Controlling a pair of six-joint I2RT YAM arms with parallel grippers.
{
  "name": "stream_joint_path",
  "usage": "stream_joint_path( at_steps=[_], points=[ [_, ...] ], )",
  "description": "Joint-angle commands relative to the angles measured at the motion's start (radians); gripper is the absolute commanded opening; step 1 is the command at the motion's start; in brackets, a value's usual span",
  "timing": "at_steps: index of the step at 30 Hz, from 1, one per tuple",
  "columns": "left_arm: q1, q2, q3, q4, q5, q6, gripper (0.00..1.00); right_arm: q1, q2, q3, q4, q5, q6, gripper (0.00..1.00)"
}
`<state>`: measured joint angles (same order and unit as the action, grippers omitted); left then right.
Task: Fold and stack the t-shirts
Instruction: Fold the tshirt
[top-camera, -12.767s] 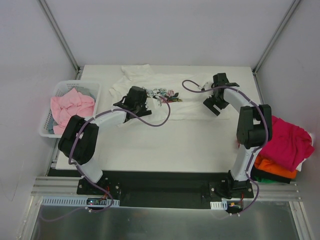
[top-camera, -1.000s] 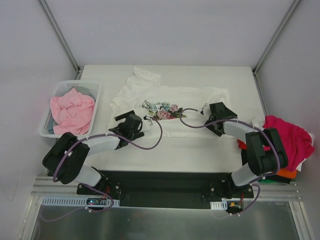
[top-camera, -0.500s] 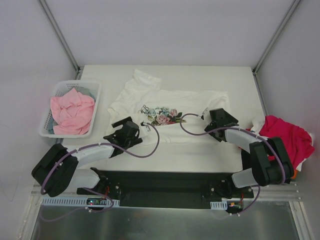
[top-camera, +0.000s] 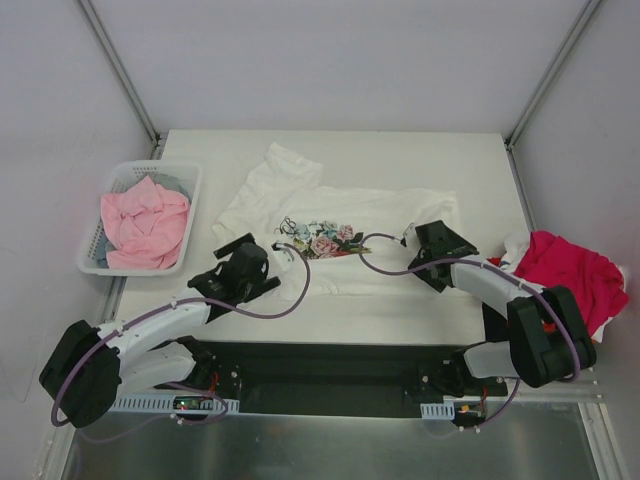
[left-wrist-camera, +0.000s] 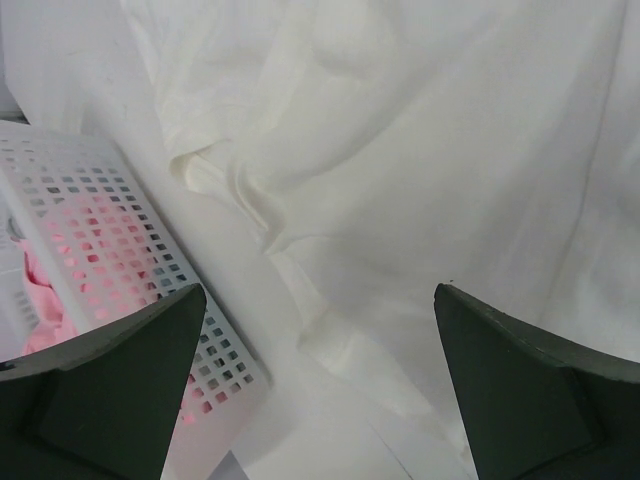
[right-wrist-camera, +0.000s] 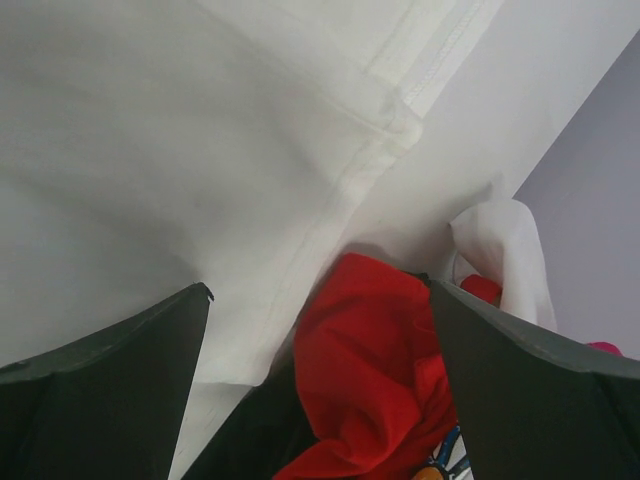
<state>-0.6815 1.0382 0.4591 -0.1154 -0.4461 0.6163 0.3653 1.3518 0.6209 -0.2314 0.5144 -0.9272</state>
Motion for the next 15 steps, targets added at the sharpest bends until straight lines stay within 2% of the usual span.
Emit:
stream_joint_path(
  at_steps=[1, 6, 9, 11, 15],
  points=[
    [-0.006, -0.015, 0.087, -0.006, 0.014, -0.009, 0.99, 0.003, -0.028, 0.086, -0.065, 0.021, 0.005, 0.97],
    [-0.003, 0.020, 0.101, 0.069, -0.029, 0.048, 0.99, 0.003, -0.048, 0.097, -0.039, 0.033, -0.021, 0.97],
    [0.016, 0.088, 0.107, 0.233, -0.058, 0.137, 0.99, -0.012, -0.008, 0.157, -0.005, 0.041, -0.047, 0.96],
    [0.075, 0.167, 0.171, 0.295, -0.025, 0.155, 0.99, -0.048, 0.030, 0.250, -0.002, 0.012, -0.042, 0.96],
    [0.206, 0.324, 0.369, 0.272, 0.096, 0.097, 0.99, -0.133, 0.177, 0.483, -0.055, -0.091, 0.058, 0.97]
  ],
)
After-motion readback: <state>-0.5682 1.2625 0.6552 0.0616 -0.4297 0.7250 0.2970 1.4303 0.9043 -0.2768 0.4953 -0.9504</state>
